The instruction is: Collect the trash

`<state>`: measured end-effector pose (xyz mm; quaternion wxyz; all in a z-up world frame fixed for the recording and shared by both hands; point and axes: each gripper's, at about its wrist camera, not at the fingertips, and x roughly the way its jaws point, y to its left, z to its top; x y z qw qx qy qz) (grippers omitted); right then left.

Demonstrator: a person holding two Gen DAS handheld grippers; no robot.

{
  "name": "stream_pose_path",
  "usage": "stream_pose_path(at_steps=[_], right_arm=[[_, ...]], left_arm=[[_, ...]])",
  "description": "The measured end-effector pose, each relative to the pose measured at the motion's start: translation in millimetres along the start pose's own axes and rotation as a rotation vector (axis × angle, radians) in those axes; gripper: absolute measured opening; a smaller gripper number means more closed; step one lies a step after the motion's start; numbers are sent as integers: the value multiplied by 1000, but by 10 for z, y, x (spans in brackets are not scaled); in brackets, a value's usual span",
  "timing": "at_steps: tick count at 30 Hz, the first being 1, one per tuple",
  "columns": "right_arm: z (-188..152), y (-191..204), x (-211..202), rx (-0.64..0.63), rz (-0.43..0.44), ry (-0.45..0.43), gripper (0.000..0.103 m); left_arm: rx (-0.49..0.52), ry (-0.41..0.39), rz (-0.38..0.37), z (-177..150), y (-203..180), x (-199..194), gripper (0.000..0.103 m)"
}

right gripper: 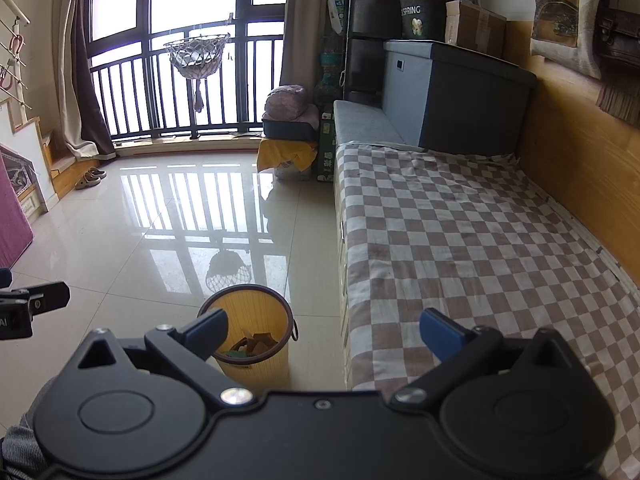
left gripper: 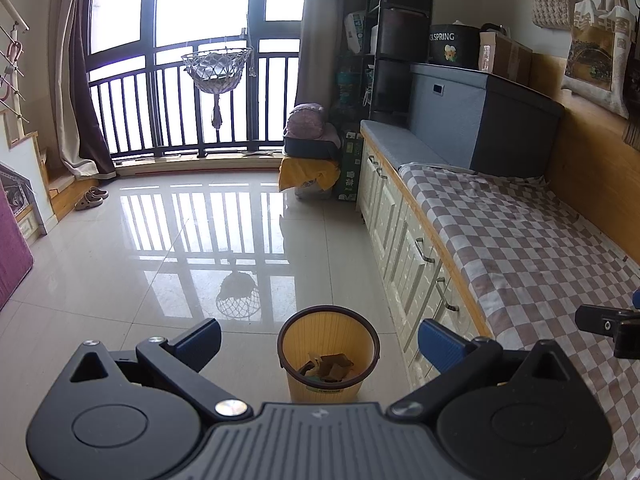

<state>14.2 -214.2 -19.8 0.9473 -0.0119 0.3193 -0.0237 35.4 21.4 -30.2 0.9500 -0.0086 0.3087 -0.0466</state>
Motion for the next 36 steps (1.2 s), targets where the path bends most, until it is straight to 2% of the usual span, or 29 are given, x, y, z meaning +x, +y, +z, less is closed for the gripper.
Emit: stream_pose_path(at_steps=[36], right_arm=[[1, 0, -2, -1, 0, 0, 103]], left_arm=[[3, 2, 3, -30, 26, -21, 103]])
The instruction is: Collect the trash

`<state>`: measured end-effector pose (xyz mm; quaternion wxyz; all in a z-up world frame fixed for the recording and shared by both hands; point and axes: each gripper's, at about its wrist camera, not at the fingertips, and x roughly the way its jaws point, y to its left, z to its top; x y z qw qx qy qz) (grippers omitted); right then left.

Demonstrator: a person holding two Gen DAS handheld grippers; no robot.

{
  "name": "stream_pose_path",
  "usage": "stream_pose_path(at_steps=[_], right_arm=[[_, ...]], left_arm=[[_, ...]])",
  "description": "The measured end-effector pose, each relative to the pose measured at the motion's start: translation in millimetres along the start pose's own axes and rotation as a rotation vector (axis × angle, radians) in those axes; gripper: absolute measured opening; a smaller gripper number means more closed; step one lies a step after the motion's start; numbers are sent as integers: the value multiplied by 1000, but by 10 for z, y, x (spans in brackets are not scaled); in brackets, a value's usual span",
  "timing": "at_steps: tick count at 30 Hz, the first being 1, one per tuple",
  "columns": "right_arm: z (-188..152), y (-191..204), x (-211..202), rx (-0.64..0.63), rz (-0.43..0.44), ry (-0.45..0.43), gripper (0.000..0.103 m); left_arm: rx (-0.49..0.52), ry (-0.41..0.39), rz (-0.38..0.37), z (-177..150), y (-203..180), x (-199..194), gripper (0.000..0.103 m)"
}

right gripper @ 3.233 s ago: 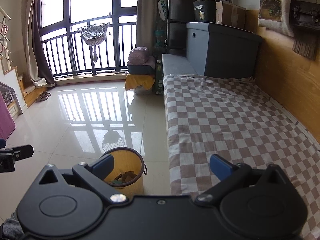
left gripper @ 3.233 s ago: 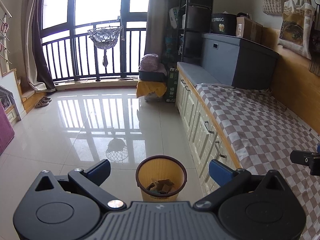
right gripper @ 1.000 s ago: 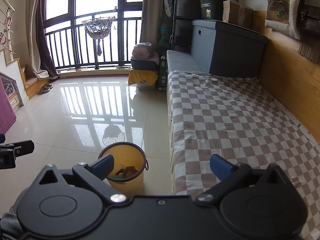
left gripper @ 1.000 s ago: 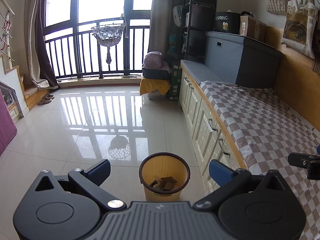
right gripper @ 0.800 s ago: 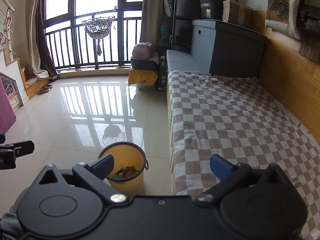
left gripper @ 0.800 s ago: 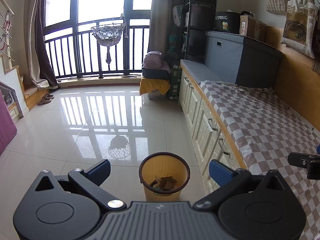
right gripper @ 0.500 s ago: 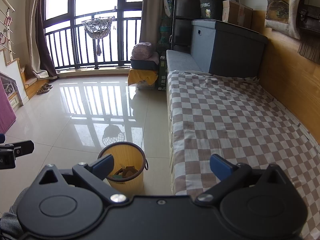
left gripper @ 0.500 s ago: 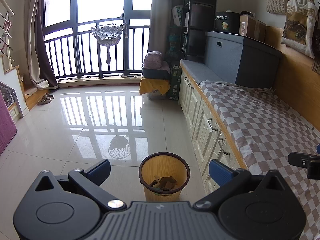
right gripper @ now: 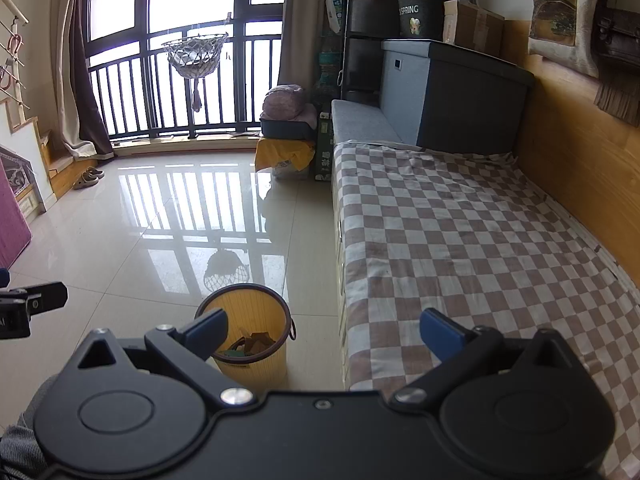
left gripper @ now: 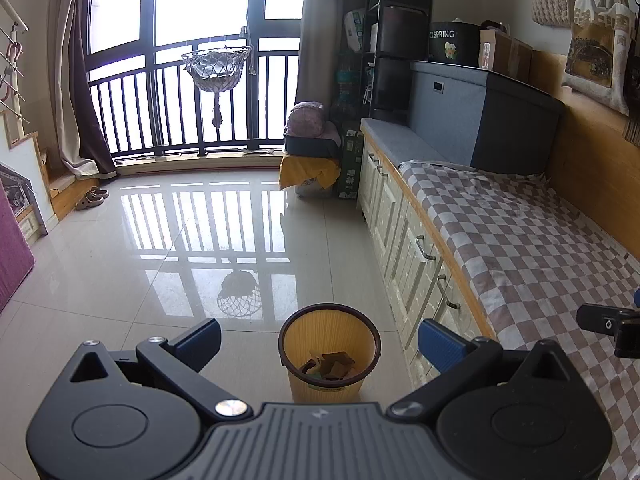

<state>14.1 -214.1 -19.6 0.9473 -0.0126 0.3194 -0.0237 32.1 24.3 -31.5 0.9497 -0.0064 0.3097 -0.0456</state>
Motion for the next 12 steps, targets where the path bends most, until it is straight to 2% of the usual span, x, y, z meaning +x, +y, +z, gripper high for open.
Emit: stream_pose_path(at_steps=[12], right_arm=[[-1, -8, 3, 0, 0, -1, 103]], left_arm=[[1, 0, 1, -11, 11, -3, 103]])
